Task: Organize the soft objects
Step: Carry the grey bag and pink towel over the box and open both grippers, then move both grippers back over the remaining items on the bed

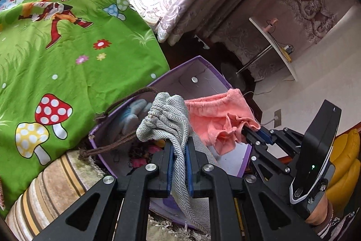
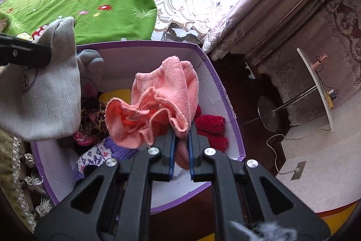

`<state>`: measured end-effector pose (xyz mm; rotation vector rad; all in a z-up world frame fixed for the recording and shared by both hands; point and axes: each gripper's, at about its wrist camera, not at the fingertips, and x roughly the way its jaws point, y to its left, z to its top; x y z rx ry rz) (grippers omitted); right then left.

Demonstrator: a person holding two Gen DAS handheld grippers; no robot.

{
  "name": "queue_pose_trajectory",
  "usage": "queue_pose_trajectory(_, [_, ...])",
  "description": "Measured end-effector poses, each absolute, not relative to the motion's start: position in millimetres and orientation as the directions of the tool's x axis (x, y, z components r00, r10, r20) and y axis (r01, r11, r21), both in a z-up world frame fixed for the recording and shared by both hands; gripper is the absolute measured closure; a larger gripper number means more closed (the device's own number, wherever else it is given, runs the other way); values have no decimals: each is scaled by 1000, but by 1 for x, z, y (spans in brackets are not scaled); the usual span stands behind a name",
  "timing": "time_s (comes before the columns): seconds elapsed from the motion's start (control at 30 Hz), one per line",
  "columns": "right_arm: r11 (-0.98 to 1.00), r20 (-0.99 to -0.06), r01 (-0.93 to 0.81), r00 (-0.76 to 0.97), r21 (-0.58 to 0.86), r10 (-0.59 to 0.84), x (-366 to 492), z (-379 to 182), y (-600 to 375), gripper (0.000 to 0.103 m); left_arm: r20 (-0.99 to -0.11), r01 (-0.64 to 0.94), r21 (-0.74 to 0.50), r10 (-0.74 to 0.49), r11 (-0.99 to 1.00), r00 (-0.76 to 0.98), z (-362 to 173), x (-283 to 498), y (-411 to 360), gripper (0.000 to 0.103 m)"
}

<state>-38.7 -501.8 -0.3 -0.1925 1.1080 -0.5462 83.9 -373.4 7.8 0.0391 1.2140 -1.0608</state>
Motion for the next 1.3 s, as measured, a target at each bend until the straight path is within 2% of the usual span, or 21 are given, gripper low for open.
queue_pose_trajectory(0.13, [846,-792,330,323,-419,-518,-37,-1,-503,90,-770,673,-502,-635,544,-62,5,82,-377,76])
queue_pose_trajectory(0.2, [847,-796,335,318,-413,-515,-37,-1,-504,89,-774,671,-497,-631,550,-57,4,82,-377,56])
queue_pose_trajectory(0.27, [847,-799,335,314,-412,-513,-37,-2,-503,88,-768,667,-502,-638,551,-52,5,83,-375,52])
queue_pose_trajectory(0.37, [841,-798,340,303,-421,-521,-38,-3,-503,83,-766,658,-508,-641,556,-49,6,85,-372,52])
queue_pose_trajectory(0.43, [836,-795,348,299,-424,-528,-37,-3,-504,72,-765,650,-515,-642,559,-54,4,87,-371,52])
queue_pose_trajectory(0.5, [831,-787,355,305,-429,-537,-37,-1,-504,50,-763,647,-518,-644,560,-54,5,88,-371,52])
queue_pose_trajectory(0.57, [825,-777,359,312,-437,-547,-36,2,-503,44,-759,642,-523,-649,560,-53,6,90,-369,52])
queue_pose_trajectory(0.83, [830,-762,362,351,-425,-543,-25,14,-494,40,-748,621,-527,-663,580,-16,10,101,-350,52])
queue_pose_trajectory(1.3, [907,-784,248,459,-339,-418,7,25,-432,38,-754,537,-490,-643,686,134,15,126,-272,52])
